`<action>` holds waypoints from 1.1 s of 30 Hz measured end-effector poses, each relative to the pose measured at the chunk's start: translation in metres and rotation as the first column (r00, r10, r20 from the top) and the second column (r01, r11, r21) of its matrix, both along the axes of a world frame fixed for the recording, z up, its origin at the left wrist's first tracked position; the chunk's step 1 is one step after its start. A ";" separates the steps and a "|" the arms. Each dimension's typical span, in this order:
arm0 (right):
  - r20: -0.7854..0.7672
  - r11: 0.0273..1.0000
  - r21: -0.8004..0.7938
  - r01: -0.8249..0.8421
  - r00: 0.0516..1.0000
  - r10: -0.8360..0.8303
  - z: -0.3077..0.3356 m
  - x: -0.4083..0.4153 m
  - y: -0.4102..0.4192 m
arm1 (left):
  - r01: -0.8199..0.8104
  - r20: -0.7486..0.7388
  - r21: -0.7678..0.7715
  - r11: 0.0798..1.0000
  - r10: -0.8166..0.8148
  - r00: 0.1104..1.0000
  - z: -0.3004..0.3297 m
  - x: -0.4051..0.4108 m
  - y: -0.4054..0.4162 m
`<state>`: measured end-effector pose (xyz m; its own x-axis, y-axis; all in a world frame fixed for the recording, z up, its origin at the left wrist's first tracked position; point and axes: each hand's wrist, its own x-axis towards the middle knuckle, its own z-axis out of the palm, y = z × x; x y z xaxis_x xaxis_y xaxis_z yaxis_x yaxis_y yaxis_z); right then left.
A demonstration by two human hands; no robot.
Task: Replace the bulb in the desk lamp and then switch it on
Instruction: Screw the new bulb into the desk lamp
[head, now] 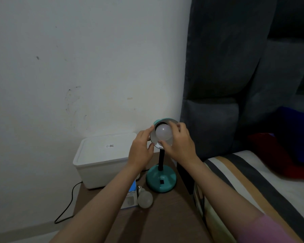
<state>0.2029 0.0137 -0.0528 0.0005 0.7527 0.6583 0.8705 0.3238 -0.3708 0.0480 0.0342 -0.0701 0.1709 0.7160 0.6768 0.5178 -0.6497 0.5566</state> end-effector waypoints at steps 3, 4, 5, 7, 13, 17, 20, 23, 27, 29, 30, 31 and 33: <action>0.147 0.999 0.023 -0.043 0.988 0.039 -0.001 0.005 0.000 | -0.006 -0.010 0.003 1.000 0.006 1.000 0.000 0.000 0.001; 0.177 0.998 0.031 -0.045 0.983 0.039 -0.001 0.005 0.001 | -0.006 -0.013 0.004 1.000 0.007 1.000 0.000 0.000 0.001; 0.183 0.998 0.036 -0.042 0.982 0.035 -0.001 0.005 0.001 | -0.008 -0.014 0.004 1.000 0.008 1.000 0.000 0.000 0.001; 0.165 1.000 0.023 -0.014 0.986 0.010 0.001 0.003 0.002 | -0.009 -0.011 0.005 1.000 0.009 1.000 0.000 0.000 0.000; 0.036 0.994 -0.050 0.101 0.994 -0.099 0.006 -0.002 0.003 | -0.003 -0.010 0.013 1.000 0.003 1.000 -0.001 0.001 0.000; 0.071 0.998 0.006 0.059 0.996 -0.059 0.002 -0.002 0.000 | -0.004 -0.001 0.004 1.000 0.004 1.000 -0.001 0.000 -0.001; 0.290 0.990 0.140 0.000 0.956 -0.041 -0.002 0.003 0.002 | -0.009 -0.005 0.002 1.000 0.009 1.000 0.000 -0.001 -0.002; 0.300 0.982 0.186 0.033 0.950 -0.088 -0.001 0.003 0.004 | -0.012 -0.004 -0.003 1.000 0.012 1.000 0.000 -0.001 -0.001; 0.178 0.983 0.120 0.138 0.971 -0.158 0.002 -0.002 0.006 | -0.008 -0.002 -0.002 1.000 0.008 1.000 0.000 0.001 -0.003; 0.133 0.982 0.103 0.160 0.976 -0.173 0.002 -0.005 0.007 | -0.008 -0.003 0.001 1.000 0.008 1.000 0.001 0.001 -0.004; 0.114 0.982 0.098 0.161 0.979 -0.172 0.002 -0.006 0.007 | -0.008 -0.001 0.002 1.000 0.008 1.000 0.001 0.001 -0.003; 0.096 0.984 0.097 0.150 0.983 -0.159 0.002 -0.007 0.006 | -0.009 0.001 0.005 1.000 0.009 1.000 0.001 0.000 -0.003; 0.088 0.991 0.118 0.064 0.993 -0.075 0.001 -0.005 0.003 | -0.010 -0.001 0.008 1.000 0.010 1.000 0.001 -0.001 -0.003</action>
